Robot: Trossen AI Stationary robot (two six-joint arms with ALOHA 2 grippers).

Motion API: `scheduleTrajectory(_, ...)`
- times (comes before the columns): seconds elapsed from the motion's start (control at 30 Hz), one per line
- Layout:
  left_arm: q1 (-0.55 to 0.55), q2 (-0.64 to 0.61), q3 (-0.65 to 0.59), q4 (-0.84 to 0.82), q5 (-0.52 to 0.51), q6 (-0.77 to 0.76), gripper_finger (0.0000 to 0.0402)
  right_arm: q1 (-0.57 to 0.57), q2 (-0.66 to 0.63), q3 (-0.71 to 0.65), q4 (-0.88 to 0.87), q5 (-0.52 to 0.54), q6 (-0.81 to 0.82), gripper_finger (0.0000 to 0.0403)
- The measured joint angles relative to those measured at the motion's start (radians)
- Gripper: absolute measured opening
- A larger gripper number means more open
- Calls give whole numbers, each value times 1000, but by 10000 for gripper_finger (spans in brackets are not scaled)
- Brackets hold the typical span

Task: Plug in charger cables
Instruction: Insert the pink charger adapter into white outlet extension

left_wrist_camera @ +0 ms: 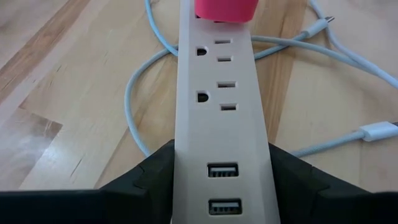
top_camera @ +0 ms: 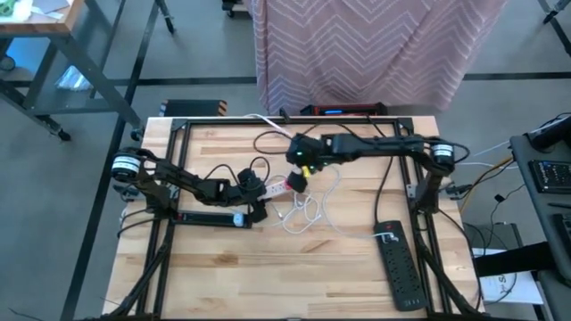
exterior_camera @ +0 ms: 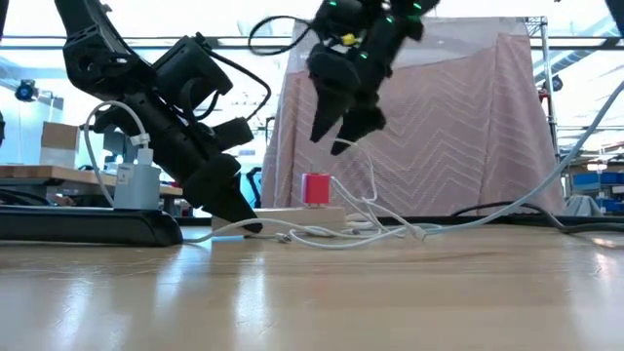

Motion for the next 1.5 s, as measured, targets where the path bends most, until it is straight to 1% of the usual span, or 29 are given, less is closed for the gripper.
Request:
scheduleTrajectory(0.1,2,0,-1,9,0,-2,179,29,75,156,-189,14,247,346)
scheduleTrajectory(0.2,2,1,-1,24,-2,24,177,54,157,266,-291,25,427,350)
scheduleTrajectory(0.3,3,1,-1,38,-4,53,182,64,238,363,-366,32,552,349)
scheduleTrajectory(0.37,5,1,-2,46,-10,67,184,71,290,433,-398,48,600,349)
scheduleTrajectory(0.43,7,1,-2,47,-24,81,182,75,348,508,-481,65,631,348)
scheduleTrajectory(0.53,9,1,-1,47,-25,90,177,76,442,598,-609,70,661,348)
scheduleTrajectory(0.67,9,1,-2,45,-25,91,180,73,518,683,-686,55,670,343)
scheduleTrajectory(0.8,9,1,-4,44,-28,97,185,75,544,733,-706,59,651,312)
scheduleTrajectory(0.97,9,1,-4,44,-27,94,177,67,545,742,-708,52,648,247)
scheduleTrajectory(1.13,8,1,-6,45,-27,85,185,59,548,739,-699,45,649,179)
scheduleTrajectory(1.23,8,1,-6,45,-27,84,181,55,549,733,-691,40,650,149)
scheduleTrajectory(1.3,8,0,-6,46,-27,89,176,53,549,728,-687,33,651,140)
scheduleTrajectory(1.37,8,0,-6,51,-27,99,176,49,549,726,-685,28,633,140)
scheduleTrajectory(1.5,8,0,-7,54,-27,116,177,44,546,726,-687,25,540,140)
